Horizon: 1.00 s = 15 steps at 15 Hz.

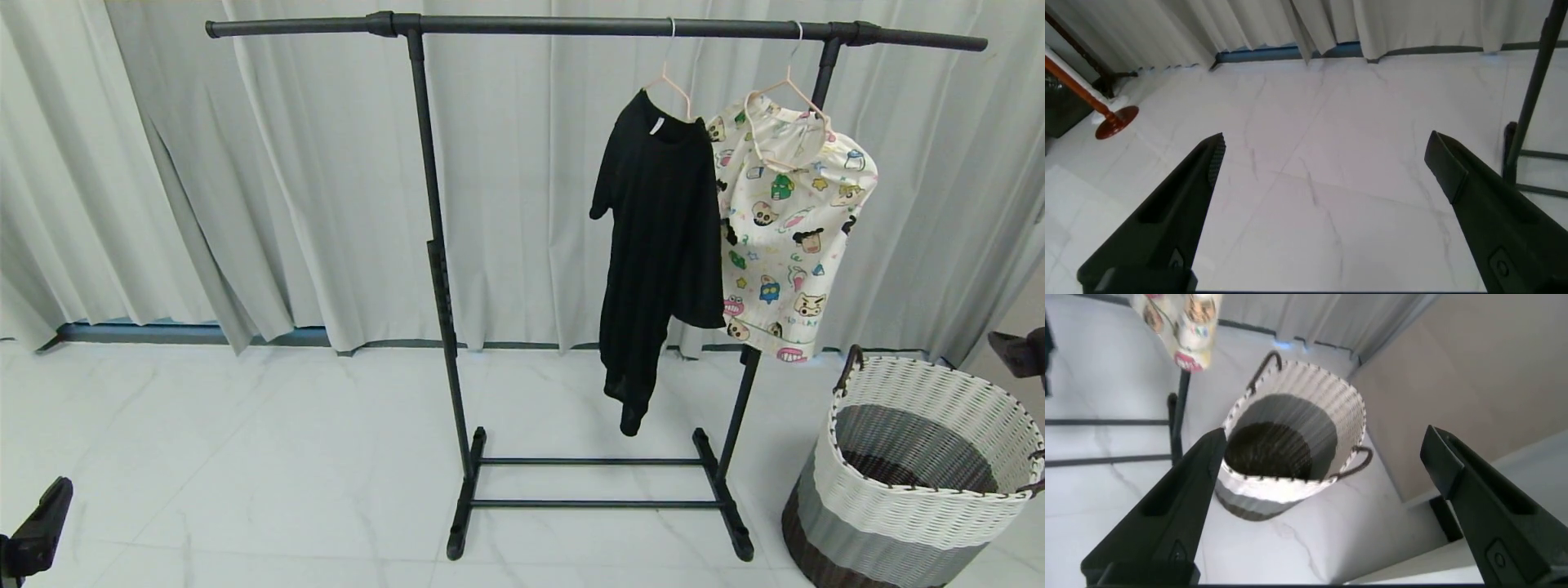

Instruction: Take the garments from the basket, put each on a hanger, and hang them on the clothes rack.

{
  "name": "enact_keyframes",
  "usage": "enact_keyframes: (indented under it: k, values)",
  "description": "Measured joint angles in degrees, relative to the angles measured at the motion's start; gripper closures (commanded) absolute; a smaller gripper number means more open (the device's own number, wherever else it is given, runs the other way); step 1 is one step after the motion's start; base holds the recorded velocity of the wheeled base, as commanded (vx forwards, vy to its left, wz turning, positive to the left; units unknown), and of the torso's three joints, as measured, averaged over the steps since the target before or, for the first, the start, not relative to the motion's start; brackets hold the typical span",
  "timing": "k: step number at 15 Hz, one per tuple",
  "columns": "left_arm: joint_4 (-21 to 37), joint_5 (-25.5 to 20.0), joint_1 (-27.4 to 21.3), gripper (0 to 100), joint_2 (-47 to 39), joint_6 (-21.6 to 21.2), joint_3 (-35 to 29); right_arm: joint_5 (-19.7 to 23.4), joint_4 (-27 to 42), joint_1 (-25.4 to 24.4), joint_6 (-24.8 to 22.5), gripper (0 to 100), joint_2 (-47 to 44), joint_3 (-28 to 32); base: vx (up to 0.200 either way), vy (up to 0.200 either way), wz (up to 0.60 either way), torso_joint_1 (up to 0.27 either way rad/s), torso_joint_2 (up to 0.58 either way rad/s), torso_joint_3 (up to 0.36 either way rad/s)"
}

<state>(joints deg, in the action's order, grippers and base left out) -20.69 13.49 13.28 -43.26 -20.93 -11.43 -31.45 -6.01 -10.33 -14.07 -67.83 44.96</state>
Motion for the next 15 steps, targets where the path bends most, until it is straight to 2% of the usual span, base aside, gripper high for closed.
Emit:
enact_keyframes:
  k: [5,9,11,13,15]
  values:
    - [-0.05,0.0,-0.05,0,10.39,-0.06,7.11,-0.1,-9.07,5.18,0.44,0,3.41,-11.01,0.0,0.0,0.0,-0.013,0.06,0.04]
    - [8.64,0.29,-0.16,0,27.28,-0.33,10.34,-0.13,-16.51,9.23,2.08,0,13.03,-27.43,0.0,0.0,0.0,0.0,0.0,0.0]
    - [13.56,3.25,-0.16,0,33.27,-0.46,10.97,-0.02,-17.64,9.89,2.47,0,19.9,-34.1,0.0,0.0,0.0,0.0,0.0,0.0]
    - [14.77,4.84,-0.2,0,35.85,-0.09,11.3,0.11,-17.64,10.08,2.66,0,27.72,-39.73,0.0,0.0,0.0,0.0,0.0,0.0]
    - [14.84,4.95,-0.2,0,37.05,0.27,11.34,0.11,-12.68,10.0,3.36,0,36.72,-42.68,0.0,0.0,0.0,0.0,0.0,0.0]
